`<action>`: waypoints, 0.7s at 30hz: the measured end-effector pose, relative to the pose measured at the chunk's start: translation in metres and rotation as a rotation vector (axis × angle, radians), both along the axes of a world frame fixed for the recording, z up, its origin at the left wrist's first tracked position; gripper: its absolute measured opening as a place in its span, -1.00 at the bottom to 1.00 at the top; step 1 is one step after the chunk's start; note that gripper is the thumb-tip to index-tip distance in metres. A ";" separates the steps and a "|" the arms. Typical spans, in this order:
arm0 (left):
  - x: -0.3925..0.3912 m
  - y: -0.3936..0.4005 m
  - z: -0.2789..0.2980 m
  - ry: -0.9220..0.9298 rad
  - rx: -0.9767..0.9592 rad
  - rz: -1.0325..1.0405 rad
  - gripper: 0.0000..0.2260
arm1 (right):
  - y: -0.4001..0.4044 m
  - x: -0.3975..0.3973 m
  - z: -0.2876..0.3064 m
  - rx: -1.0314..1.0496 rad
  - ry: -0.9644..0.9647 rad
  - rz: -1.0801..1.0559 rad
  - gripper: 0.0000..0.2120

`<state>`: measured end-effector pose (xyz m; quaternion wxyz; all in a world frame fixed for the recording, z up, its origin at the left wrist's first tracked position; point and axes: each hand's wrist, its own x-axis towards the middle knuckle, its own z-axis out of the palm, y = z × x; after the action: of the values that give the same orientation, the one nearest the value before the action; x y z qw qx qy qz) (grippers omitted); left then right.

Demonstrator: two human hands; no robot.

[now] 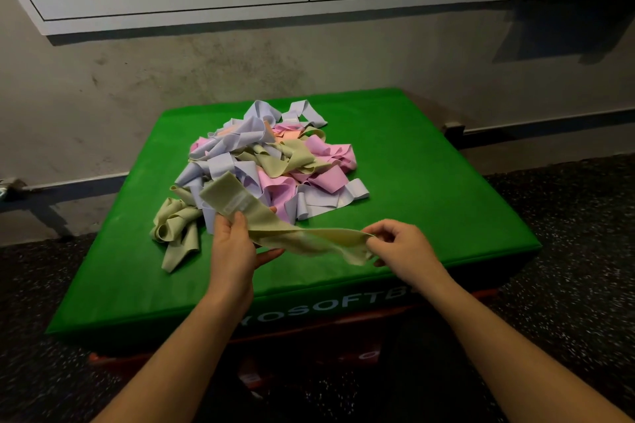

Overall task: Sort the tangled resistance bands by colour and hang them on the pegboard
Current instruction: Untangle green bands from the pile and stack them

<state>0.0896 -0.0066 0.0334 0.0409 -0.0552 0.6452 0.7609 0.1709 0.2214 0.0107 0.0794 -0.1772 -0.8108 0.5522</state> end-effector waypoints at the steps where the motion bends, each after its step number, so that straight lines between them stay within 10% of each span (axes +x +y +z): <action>1: 0.001 0.001 0.000 0.003 0.001 -0.007 -0.79 | 0.000 0.001 0.001 0.031 0.026 -0.026 -0.82; 6: 0.002 0.008 -0.003 -0.004 0.000 -0.029 -0.81 | -0.002 0.000 0.003 0.002 0.143 -0.145 -0.90; 11: -0.001 0.010 -0.006 -0.044 0.027 -0.054 -0.81 | -0.008 0.005 0.015 -0.873 0.064 0.011 -0.85; 21: -0.015 0.015 -0.012 -0.124 0.084 -0.055 -0.81 | 0.014 0.013 0.014 -0.830 -0.019 0.188 -0.73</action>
<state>0.0745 0.0086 0.0213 0.1040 -0.0827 0.6102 0.7810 0.1843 0.2352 0.0246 -0.0565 -0.1245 -0.5330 0.8350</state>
